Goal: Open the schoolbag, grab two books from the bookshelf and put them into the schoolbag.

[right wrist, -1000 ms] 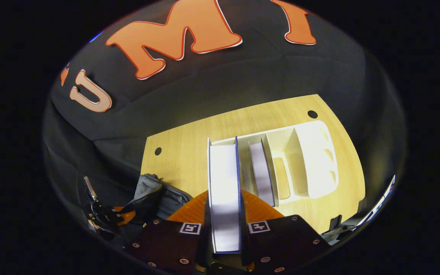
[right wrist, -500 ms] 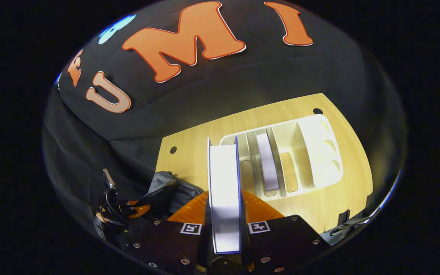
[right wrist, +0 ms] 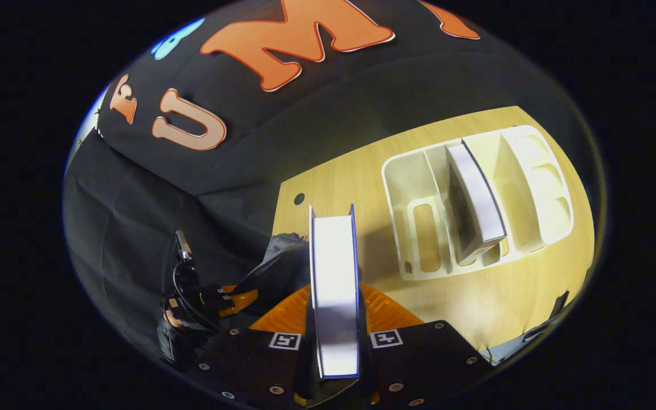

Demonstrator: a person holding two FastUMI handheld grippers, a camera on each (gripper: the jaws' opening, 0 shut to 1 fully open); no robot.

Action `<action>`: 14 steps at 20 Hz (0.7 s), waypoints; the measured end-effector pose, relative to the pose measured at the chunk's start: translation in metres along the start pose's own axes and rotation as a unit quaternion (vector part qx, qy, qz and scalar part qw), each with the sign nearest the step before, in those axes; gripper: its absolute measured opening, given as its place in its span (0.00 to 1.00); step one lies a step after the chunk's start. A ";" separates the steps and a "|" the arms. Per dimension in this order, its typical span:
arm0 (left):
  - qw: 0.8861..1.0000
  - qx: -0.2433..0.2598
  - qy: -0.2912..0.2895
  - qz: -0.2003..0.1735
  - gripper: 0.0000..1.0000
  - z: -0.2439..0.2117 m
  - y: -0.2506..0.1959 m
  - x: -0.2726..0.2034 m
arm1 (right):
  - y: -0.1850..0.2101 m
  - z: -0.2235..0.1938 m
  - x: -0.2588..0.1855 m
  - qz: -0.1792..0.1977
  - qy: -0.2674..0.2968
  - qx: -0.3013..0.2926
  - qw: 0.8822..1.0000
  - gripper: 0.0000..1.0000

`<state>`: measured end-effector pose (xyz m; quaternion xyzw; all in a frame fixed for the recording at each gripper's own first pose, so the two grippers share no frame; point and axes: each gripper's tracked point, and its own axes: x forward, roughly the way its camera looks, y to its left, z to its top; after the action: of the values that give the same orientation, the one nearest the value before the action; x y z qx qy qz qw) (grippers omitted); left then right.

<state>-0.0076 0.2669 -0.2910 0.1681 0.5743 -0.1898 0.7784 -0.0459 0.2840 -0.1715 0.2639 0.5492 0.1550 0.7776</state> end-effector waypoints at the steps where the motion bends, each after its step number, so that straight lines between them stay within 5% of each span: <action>1: 1.000 -0.002 -0.001 0.002 0.09 -0.001 0.000 -0.002 | 0.004 -0.004 0.005 0.005 0.003 0.001 1.000 0.30; 14: 0.999 -0.022 -0.022 0.020 0.08 0.008 0.005 -0.017 | 0.054 -0.064 0.101 0.089 0.060 0.036 0.994 0.29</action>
<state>-0.0033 0.2690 -0.2726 0.1585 0.5572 -0.1652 0.7982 -0.0683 0.3966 -0.2348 0.3295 0.5746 0.2195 0.7163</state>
